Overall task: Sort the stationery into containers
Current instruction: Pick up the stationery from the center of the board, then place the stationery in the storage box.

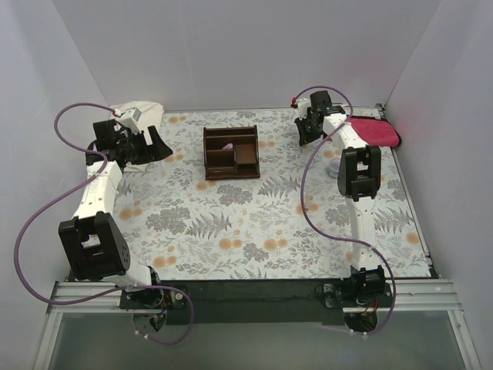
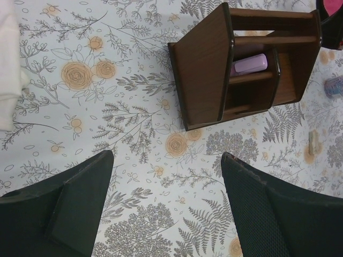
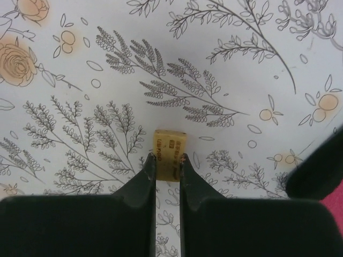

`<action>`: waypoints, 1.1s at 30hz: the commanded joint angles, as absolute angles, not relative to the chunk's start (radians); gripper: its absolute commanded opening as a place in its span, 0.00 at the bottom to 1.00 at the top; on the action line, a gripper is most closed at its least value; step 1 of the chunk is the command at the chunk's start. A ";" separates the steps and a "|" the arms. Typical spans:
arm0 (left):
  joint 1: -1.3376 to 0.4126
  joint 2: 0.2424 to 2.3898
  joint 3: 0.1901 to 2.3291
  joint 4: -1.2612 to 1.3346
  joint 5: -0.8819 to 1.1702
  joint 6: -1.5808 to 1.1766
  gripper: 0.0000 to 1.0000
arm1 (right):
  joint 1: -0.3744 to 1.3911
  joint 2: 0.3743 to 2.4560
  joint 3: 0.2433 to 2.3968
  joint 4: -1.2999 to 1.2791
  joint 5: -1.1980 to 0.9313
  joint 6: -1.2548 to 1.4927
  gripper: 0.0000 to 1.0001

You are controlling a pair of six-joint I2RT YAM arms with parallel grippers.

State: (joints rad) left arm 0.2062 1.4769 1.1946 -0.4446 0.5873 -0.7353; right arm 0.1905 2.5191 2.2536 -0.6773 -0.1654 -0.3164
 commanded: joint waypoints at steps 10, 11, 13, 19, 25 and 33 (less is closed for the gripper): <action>0.204 1.422 1.106 -0.328 0.594 -0.799 0.80 | 0.300 2.001 1.982 -0.699 -0.389 -0.440 0.01; 0.204 1.417 1.103 -0.330 0.594 -0.802 0.80 | 0.322 1.987 1.959 -0.703 -0.417 -0.493 0.01; 0.202 1.411 1.101 -0.336 0.592 -0.804 0.80 | 0.391 1.959 1.942 -0.703 -0.431 -0.538 0.01; 0.204 1.368 1.091 -0.370 0.558 -0.799 0.80 | 0.560 2.018 2.011 -0.707 -0.451 -0.652 0.01; 0.203 1.310 1.063 -0.416 0.538 -0.788 0.80 | 0.663 2.138 2.135 -0.716 -0.433 -0.716 0.01; 0.203 1.252 1.042 -0.477 0.522 -0.764 0.79 | 0.744 2.250 2.227 -0.713 -0.396 -0.752 0.01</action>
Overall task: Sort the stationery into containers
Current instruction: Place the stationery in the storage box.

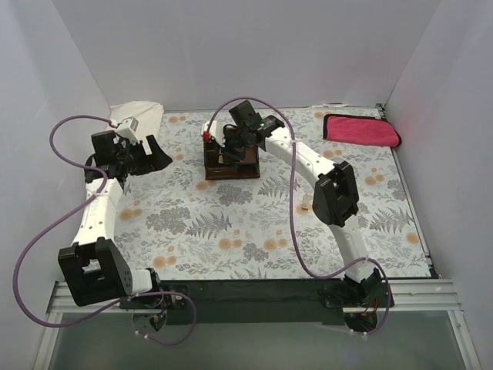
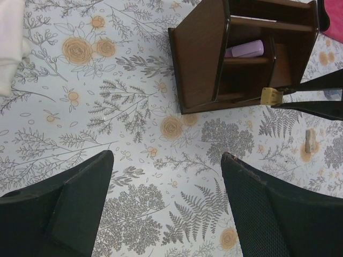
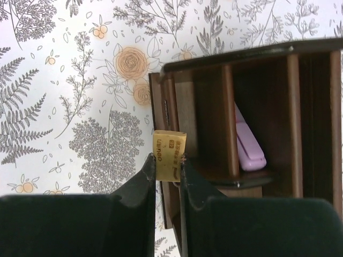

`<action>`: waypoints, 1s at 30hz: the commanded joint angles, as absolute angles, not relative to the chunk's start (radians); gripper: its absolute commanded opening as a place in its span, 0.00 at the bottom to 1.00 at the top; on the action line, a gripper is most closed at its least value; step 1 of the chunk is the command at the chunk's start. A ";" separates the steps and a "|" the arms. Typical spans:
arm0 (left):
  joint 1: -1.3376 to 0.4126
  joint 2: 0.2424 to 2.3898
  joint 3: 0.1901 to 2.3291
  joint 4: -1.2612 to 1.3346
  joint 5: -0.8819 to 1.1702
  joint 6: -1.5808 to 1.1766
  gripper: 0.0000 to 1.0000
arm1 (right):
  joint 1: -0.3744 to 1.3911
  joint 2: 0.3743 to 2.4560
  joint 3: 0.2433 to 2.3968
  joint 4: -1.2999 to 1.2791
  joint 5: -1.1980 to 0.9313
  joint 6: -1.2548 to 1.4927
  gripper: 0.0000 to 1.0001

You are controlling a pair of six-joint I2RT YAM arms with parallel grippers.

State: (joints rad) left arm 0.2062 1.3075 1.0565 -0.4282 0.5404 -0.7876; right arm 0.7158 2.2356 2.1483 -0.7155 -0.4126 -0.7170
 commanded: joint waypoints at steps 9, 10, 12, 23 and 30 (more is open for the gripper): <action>0.199 1.238 1.052 -0.525 0.517 -0.752 0.80 | 0.768 2.381 2.299 -0.675 -0.270 -0.706 0.23; 0.198 1.239 1.054 -0.529 0.515 -0.746 0.80 | 0.770 2.384 2.295 -0.666 -0.259 -0.706 0.28; 0.196 1.243 1.058 -0.531 0.514 -0.739 0.80 | 0.772 2.375 2.283 -0.654 -0.227 -0.707 0.41; 0.186 1.252 1.048 -0.499 0.534 -0.758 0.80 | 0.769 2.149 2.019 -0.515 -0.078 -0.624 0.43; 0.175 1.253 1.060 -0.496 0.534 -0.752 0.80 | 0.707 1.888 1.757 -0.548 -0.101 -0.381 0.45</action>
